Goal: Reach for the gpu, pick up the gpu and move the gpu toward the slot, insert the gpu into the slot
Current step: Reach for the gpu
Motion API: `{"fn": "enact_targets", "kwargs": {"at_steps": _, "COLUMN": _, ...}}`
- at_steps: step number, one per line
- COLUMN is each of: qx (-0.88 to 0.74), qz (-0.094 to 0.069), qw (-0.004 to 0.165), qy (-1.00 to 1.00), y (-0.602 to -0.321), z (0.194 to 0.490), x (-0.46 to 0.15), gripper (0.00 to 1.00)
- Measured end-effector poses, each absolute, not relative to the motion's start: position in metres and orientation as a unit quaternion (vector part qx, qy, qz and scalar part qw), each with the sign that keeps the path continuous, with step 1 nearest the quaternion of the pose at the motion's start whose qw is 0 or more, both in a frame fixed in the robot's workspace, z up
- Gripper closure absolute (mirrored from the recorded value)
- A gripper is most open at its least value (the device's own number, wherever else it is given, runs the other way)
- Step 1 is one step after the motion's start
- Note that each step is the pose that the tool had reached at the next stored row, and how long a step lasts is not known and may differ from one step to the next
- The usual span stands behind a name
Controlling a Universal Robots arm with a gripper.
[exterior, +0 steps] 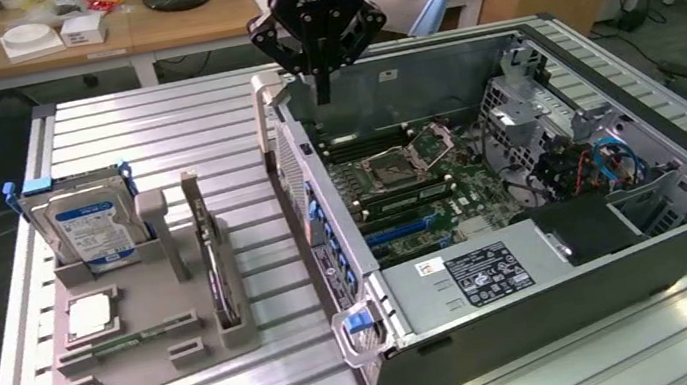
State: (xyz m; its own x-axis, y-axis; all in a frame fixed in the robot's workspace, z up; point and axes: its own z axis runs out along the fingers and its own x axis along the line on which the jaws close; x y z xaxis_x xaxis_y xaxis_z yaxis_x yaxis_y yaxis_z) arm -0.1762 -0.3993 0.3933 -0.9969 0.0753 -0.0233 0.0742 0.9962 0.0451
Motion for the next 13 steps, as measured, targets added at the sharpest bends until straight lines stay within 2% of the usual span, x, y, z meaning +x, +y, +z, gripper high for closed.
{"fn": "enact_targets", "kwargs": {"at_steps": 13, "qx": 0.037, "qz": 0.022, "qw": 0.012, "qy": 0.999, "y": -0.399, "z": 0.393, "x": -0.187, "gripper": 0.90}}
